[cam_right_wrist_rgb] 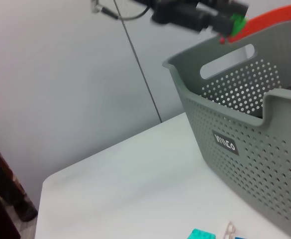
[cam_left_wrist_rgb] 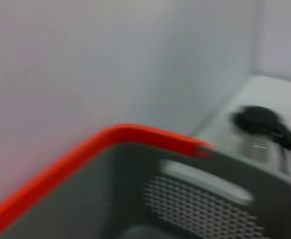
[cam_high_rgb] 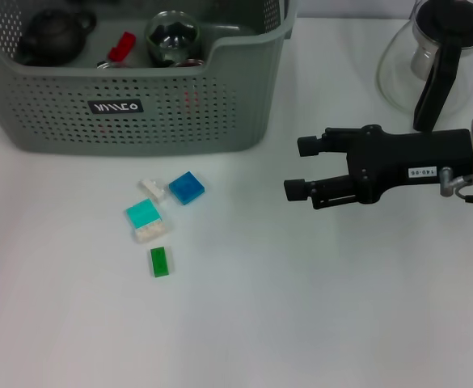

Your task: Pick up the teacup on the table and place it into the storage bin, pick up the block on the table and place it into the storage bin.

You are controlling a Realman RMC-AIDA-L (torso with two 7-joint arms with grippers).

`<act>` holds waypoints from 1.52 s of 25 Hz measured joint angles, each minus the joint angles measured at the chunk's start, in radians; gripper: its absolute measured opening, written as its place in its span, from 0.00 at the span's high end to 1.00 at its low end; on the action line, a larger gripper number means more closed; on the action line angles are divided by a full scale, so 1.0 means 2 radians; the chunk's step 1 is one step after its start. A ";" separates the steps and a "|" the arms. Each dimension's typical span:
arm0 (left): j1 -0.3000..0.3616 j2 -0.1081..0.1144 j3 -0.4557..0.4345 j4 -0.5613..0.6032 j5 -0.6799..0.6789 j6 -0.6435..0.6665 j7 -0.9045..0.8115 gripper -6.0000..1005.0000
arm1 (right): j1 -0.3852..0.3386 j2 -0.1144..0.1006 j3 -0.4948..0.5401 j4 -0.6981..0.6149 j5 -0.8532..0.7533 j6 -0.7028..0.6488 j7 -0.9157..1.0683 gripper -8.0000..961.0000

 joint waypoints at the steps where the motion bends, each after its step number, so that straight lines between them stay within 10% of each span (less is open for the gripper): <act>1: -0.003 0.007 -0.001 -0.012 0.001 -0.013 -0.006 0.56 | 0.000 0.000 0.000 0.000 0.000 -0.001 0.000 0.02; 6: -0.020 0.029 0.004 -0.081 0.035 -0.089 -0.037 0.54 | -0.003 0.000 -0.001 0.000 -0.001 -0.002 0.000 0.02; 15: -0.049 0.024 0.005 -0.136 0.124 -0.155 -0.066 0.52 | -0.003 -0.001 -0.001 0.000 -0.001 -0.005 0.002 0.02; 18: -0.046 0.023 0.003 -0.107 0.123 -0.134 -0.072 0.52 | -0.003 -0.002 0.000 0.000 -0.001 -0.005 0.001 0.02; 25: -0.029 0.028 -0.004 -0.020 0.042 0.059 -0.033 0.16 | -0.003 -0.004 0.003 0.000 -0.001 -0.004 -0.004 0.02; 31: 0.003 -0.004 0.034 -0.001 -0.019 0.199 0.071 0.08 | -0.003 -0.004 0.005 0.000 0.001 0.000 -0.006 0.02; 38: 0.051 -0.051 0.193 0.005 0.025 0.167 0.098 0.06 | -0.002 -0.003 0.005 0.000 0.001 0.002 -0.003 0.02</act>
